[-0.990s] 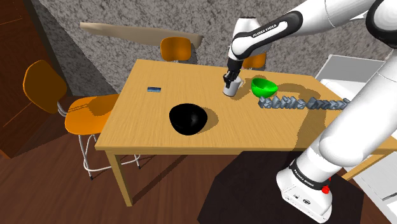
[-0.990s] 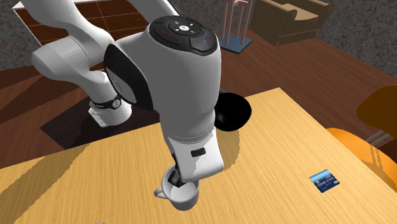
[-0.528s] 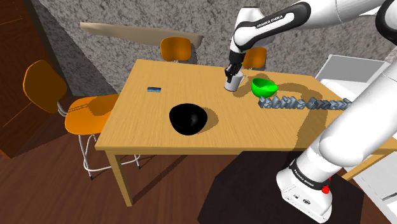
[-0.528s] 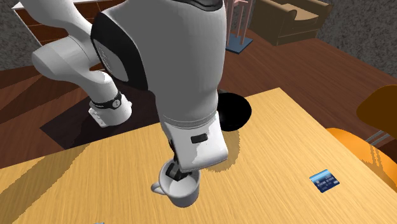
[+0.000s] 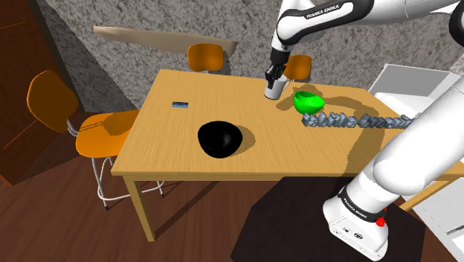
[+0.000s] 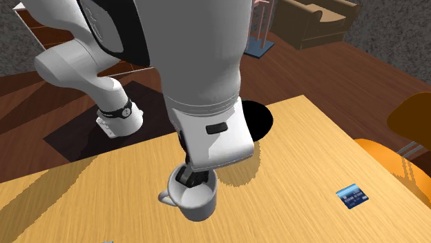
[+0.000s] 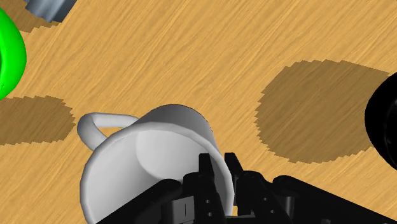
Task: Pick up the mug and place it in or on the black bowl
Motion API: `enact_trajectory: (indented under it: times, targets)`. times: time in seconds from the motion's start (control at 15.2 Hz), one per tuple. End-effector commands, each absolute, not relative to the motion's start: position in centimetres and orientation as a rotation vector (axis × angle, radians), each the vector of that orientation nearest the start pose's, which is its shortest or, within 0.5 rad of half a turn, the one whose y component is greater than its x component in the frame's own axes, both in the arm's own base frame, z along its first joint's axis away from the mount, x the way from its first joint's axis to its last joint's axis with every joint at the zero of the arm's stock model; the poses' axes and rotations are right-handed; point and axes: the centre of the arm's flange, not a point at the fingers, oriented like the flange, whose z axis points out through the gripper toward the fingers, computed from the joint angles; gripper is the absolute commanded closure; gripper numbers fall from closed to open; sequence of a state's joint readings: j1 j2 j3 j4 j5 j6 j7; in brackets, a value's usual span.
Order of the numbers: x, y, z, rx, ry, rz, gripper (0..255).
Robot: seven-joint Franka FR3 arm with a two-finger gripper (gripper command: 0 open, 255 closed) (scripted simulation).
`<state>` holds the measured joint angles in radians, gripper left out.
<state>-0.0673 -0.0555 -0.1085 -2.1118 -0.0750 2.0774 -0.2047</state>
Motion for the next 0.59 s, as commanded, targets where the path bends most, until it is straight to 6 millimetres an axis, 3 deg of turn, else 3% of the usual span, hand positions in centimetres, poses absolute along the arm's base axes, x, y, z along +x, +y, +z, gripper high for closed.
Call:
enact_trajectory:
  times: [0.0, 0.53]
  targets:
    - [52.4, -9.8, 45.0, -3.203, -0.103, -0.015, 255]
    - [51.4, 0.7, 45.7, -3.203, -0.103, -0.015, 255]
